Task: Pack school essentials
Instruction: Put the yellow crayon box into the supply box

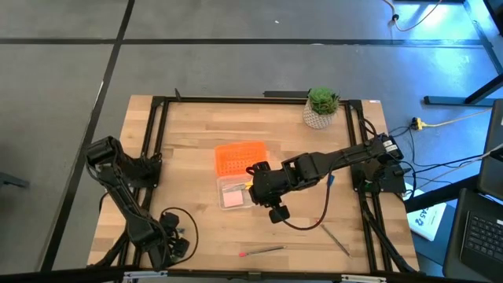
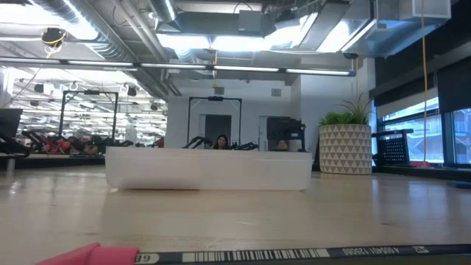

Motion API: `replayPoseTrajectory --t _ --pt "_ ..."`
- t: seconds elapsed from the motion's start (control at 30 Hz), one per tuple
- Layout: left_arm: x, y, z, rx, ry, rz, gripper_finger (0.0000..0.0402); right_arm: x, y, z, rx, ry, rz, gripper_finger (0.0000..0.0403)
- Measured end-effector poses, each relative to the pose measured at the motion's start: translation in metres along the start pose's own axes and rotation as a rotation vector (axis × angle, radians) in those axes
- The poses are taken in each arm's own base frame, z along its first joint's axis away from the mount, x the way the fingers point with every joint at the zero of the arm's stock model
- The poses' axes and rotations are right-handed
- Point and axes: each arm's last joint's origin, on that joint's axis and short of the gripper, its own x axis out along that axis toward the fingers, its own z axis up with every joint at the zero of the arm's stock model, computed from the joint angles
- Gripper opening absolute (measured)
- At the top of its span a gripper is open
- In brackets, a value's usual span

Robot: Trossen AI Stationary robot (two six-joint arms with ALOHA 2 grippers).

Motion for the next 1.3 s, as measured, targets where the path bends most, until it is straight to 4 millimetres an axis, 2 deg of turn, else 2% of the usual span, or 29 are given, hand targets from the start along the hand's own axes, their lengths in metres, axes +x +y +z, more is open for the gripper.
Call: replayPoseTrajectory --t 0.37,0.5,1.3 --pt "0.015 -0.001 -0.003 0.015 -0.011 0.039 0.0396 0.0 0.0 0.0 0.0 0.001 0.0 0.0099" --pt "0.015 -0.002 -0.003 0.063 -0.01 0.038 0.0396 0.0 0.0 0.0 0.0 0.001 0.0 0.0099" --pt "0.025 -0.003 -0.004 0.089 -0.027 0.046 0.0396 0.0 0.0 0.0 0.0 0.001 -0.003 0.0099"
